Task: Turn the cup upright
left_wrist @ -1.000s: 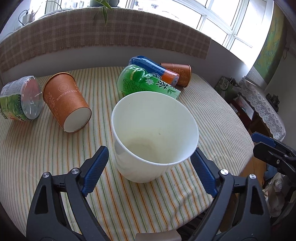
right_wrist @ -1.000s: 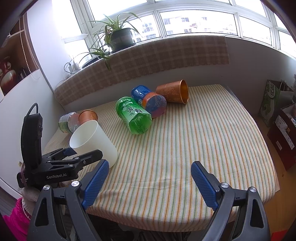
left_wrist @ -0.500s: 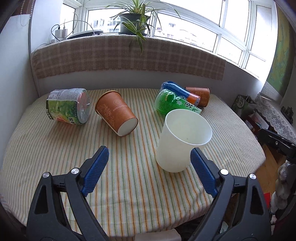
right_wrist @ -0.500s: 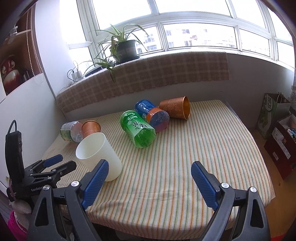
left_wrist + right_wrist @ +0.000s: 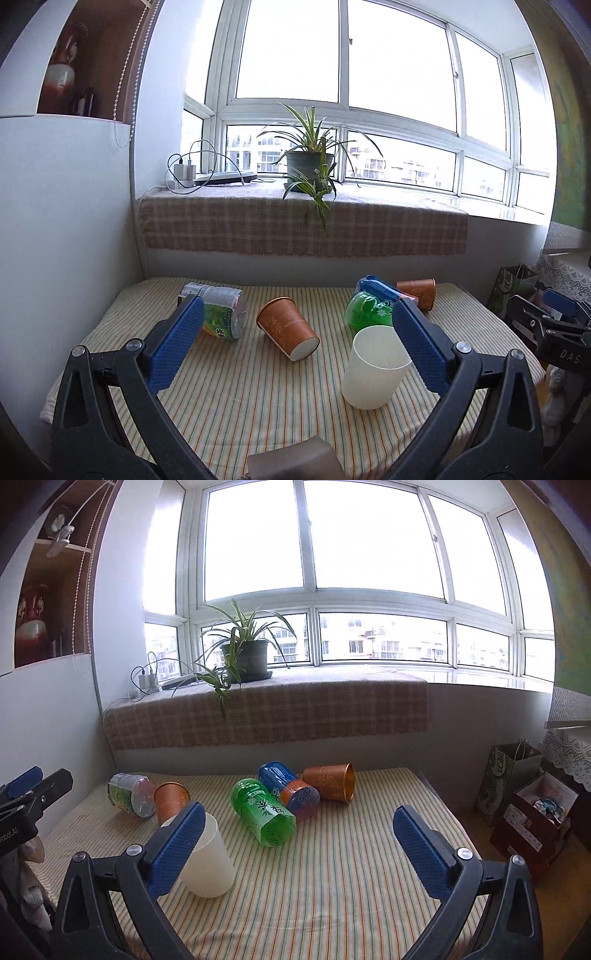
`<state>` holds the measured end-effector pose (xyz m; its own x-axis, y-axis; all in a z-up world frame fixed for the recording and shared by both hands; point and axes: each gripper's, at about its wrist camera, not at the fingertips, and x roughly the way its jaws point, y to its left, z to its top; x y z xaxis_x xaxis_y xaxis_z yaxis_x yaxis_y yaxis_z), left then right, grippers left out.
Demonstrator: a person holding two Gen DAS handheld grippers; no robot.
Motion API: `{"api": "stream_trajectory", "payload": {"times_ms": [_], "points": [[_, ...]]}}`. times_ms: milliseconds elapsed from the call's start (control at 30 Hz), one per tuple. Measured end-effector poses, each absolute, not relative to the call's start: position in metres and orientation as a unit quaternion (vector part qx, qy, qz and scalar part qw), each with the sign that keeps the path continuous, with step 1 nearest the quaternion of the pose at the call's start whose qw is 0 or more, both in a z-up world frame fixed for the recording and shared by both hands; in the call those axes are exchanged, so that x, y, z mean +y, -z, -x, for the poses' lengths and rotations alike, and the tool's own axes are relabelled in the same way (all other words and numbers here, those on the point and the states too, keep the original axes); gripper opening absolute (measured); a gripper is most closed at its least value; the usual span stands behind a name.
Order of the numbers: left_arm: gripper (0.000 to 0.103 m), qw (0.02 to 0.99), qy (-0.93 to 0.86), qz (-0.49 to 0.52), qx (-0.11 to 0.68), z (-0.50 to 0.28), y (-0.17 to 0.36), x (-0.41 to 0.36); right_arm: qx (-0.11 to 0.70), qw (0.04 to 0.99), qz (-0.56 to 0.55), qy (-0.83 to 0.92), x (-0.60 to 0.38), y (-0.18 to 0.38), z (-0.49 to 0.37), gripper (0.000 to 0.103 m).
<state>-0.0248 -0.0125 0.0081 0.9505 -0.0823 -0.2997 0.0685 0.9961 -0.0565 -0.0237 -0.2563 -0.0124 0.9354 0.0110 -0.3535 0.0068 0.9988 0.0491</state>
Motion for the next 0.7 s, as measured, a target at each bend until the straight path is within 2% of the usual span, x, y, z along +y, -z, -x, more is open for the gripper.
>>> {"api": "stream_trajectory", "payload": {"times_ms": [700], "points": [[0.103,0.988,0.027,0.015,0.152,0.0348,-0.0067,-0.0135,0.184,0.982,-0.039,0.003,-0.2587,0.0181,0.0228,0.103]]}}
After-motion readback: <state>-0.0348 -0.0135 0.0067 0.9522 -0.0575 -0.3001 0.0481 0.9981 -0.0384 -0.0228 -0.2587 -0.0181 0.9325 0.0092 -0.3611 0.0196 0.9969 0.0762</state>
